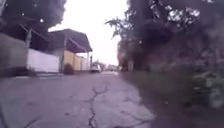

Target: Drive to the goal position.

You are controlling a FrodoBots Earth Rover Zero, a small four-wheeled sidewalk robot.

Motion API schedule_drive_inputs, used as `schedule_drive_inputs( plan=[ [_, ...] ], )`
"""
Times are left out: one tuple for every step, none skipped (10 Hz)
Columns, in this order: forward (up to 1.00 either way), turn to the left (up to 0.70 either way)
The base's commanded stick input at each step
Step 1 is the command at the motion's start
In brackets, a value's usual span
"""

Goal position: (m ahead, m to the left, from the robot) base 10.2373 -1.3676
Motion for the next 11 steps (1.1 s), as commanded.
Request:
schedule_drive_inputs(
  plan=[
    [0.70, 0.00],
    [0.70, 0.00],
    [0.70, -0.13],
    [0.70, -0.35],
    [0.70, -0.35],
    [0.70, -0.32],
    [0.70, -0.16],
    [0.70, 0.00],
    [0.70, 0.00],
    [0.70, 0.00],
    [0.70, 0.00]
  ],
)
